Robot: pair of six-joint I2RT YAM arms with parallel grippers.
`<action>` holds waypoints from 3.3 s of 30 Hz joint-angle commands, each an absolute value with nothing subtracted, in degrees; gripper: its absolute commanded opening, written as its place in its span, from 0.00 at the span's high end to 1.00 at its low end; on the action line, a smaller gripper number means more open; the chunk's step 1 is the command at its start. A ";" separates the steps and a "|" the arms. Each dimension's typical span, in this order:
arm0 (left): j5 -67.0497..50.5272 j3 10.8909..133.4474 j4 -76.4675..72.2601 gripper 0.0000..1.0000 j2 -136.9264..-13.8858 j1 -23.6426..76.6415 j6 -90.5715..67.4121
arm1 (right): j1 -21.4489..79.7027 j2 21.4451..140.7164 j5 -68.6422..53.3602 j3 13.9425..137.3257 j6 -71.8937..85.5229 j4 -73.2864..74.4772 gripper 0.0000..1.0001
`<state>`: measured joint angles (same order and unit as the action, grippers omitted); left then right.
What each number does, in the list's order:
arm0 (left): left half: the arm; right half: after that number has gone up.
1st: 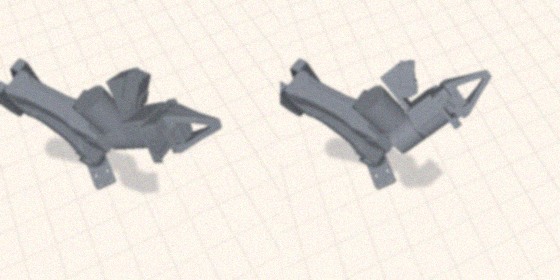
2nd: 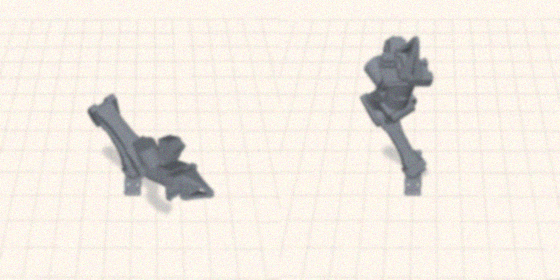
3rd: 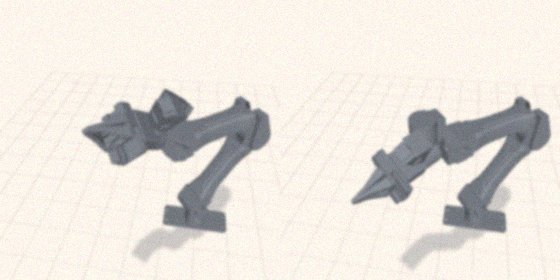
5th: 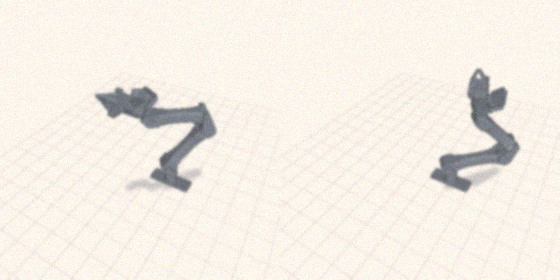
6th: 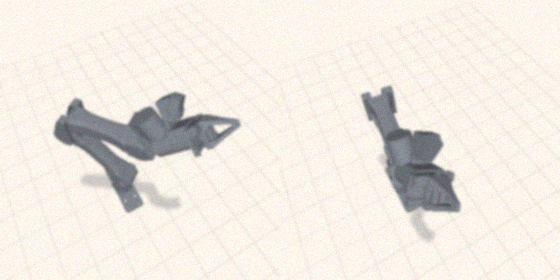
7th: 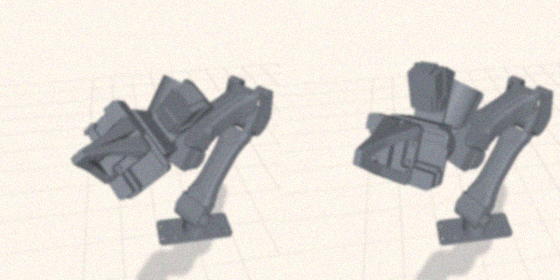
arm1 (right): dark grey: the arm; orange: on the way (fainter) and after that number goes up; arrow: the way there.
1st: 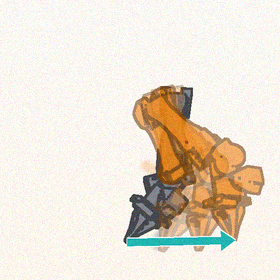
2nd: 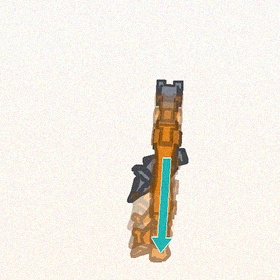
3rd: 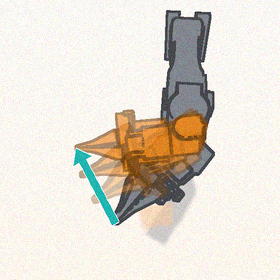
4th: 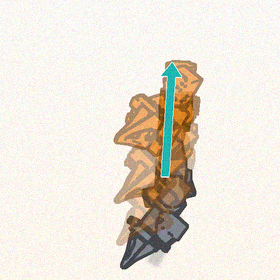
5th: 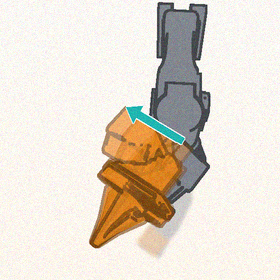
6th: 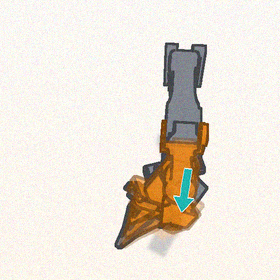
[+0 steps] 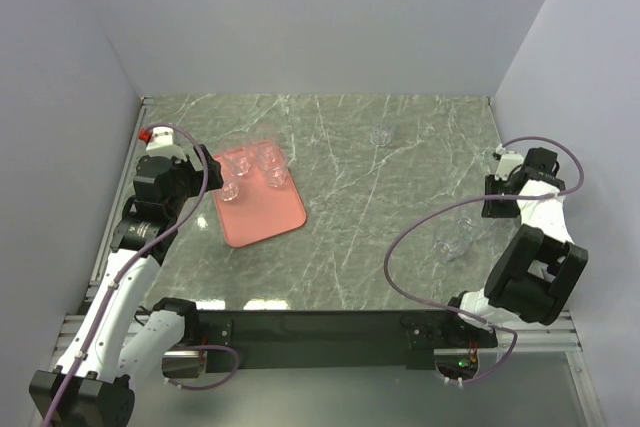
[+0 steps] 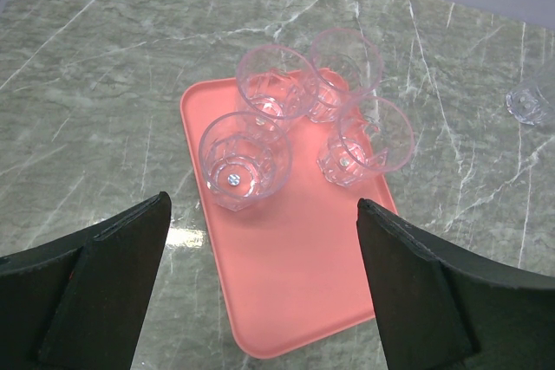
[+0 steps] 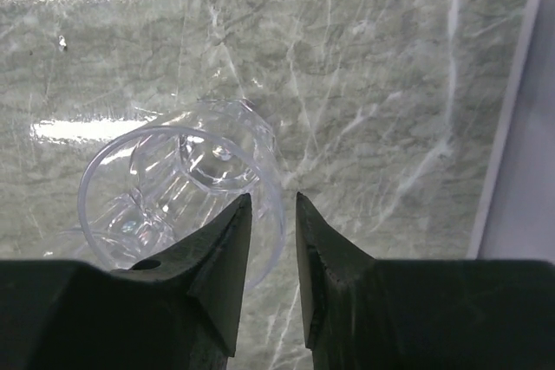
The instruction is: Place the glasses into the tray
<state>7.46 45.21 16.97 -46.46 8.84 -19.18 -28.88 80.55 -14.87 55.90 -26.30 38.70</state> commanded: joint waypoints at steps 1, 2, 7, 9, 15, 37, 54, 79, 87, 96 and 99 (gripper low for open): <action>8.09 45.09 14.68 0.06 -45.70 9.05 -19.25 | -29.35 82.87 -16.70 57.13 -25.31 38.41 0.67; 8.17 45.09 14.85 0.06 -45.62 9.05 -19.25 | -29.27 83.23 -16.70 57.30 -25.31 38.23 0.72; 8.09 45.09 14.77 0.06 -45.44 9.05 -19.16 | -29.27 83.50 -18.27 57.83 -26.19 38.76 0.95; 8.00 45.09 14.85 0.06 -45.53 9.05 -19.25 | -29.27 82.71 -19.24 58.27 -26.54 39.02 1.00; 7.65 45.09 14.68 0.06 -45.88 9.05 -19.25 | -29.09 77.88 -24.43 62.13 -26.11 39.72 1.00; 11.25 43.33 12.48 0.07 -43.16 9.05 -18.11 | 13.08 97.28 -29.45 94.36 -20.48 44.20 1.00; 20.91 41.13 10.55 0.06 -35.51 9.05 -18.54 | 41.12 123.04 -21.19 119.53 -12.84 45.18 1.00; 33.22 41.57 12.04 0.01 -33.22 9.05 -22.94 | 57.92 136.58 -0.09 131.75 -3.43 36.74 1.00; 32.87 41.66 12.04 0.01 -33.13 9.05 -22.94 | 58.10 137.46 0.97 132.19 -3.60 36.39 0.91; 32.34 41.57 11.95 0.01 -33.13 9.05 -22.68 | 58.71 139.04 0.35 133.50 -3.69 36.74 0.82; 32.26 41.48 11.95 0.01 -33.05 9.05 -22.67 | 58.89 138.96 0.53 133.51 -3.87 36.65 0.77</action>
<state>32.03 41.36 13.17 -33.58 8.84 -22.20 58.24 139.33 0.03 130.50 -4.05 38.76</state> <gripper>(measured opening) 0.993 0.219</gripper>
